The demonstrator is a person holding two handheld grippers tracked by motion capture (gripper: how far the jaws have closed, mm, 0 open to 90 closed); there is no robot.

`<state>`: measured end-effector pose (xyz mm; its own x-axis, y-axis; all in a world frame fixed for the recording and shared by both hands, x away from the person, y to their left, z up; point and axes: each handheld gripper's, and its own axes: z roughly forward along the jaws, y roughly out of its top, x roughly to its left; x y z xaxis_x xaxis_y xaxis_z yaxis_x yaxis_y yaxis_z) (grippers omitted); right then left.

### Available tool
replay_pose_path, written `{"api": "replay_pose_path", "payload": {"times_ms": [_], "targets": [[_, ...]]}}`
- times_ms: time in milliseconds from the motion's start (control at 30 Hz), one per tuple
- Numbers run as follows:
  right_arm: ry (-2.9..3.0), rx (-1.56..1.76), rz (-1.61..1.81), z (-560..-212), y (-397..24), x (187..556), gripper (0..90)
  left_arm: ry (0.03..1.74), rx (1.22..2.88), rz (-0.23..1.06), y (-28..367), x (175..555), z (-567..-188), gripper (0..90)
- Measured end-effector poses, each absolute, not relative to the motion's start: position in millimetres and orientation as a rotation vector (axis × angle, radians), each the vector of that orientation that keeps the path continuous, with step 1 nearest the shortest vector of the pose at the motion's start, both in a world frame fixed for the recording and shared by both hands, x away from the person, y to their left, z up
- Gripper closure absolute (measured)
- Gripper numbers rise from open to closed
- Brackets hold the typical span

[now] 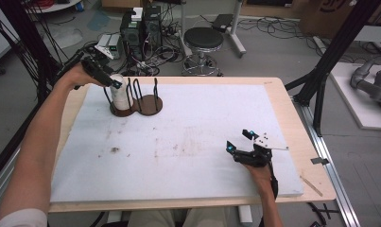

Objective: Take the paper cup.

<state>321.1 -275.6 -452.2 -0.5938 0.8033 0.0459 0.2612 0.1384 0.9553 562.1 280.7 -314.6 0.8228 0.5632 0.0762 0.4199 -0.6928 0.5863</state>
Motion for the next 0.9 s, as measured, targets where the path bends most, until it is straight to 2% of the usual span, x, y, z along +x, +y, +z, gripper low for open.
{"api": "replay_pose_path", "payload": {"times_ms": [633,900], "targets": [[1.939,1.015,1.469,-452.2,-275.7,321.5,15.7,0.750,2.484,0.338,274.8,566.5,-322.5,18.7],[1.938,1.018,1.472,-452.2,-275.8,321.8,15.8,0.732,2.501,0.326,271.9,566.2,-322.9,26.9]]}}
